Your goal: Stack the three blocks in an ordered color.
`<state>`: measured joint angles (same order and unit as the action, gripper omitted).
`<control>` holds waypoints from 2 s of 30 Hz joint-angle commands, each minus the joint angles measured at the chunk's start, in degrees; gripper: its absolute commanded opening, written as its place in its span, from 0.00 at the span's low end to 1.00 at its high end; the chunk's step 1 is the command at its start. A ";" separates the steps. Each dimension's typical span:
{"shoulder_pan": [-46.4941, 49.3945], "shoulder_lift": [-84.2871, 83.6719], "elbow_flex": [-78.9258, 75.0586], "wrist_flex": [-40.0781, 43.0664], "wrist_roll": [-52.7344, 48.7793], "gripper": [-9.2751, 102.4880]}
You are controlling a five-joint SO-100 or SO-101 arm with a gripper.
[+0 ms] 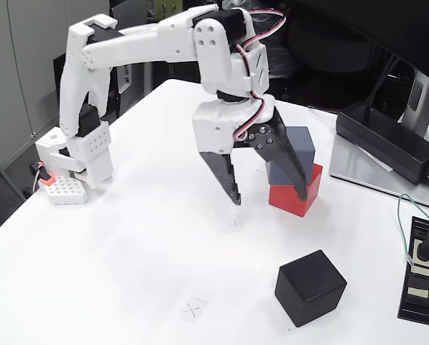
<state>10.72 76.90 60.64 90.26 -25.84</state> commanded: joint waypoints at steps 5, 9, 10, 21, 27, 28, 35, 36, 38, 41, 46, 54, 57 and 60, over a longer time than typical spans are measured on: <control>8.88 2.46 -2.11 -3.25 -13.01 0.36; 9.14 2.37 -1.23 -9.84 -21.36 0.36; 9.40 1.76 -1.23 -11.51 -22.76 0.36; 9.14 -7.12 -2.29 -20.30 -41.40 0.36; 9.05 -7.82 -3.87 -24.26 -46.76 0.36; 9.05 -8.00 -4.66 -25.49 -46.76 0.36; 5.62 -13.18 -8.61 -27.77 -46.85 0.36; 4.83 -13.89 -8.96 -27.77 -46.76 0.36; 4.66 -14.50 -9.23 -27.77 -46.76 0.36; 4.22 -14.50 -9.23 -27.69 -46.41 0.36; 4.22 -14.68 -8.88 -27.60 -46.58 0.36; 4.57 -15.03 -8.44 -26.54 -46.67 0.36; 4.57 -15.12 -8.70 -24.35 -46.76 0.36; 4.31 -15.12 -8.44 -22.94 -46.76 0.36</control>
<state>15.38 61.26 53.88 66.27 -71.98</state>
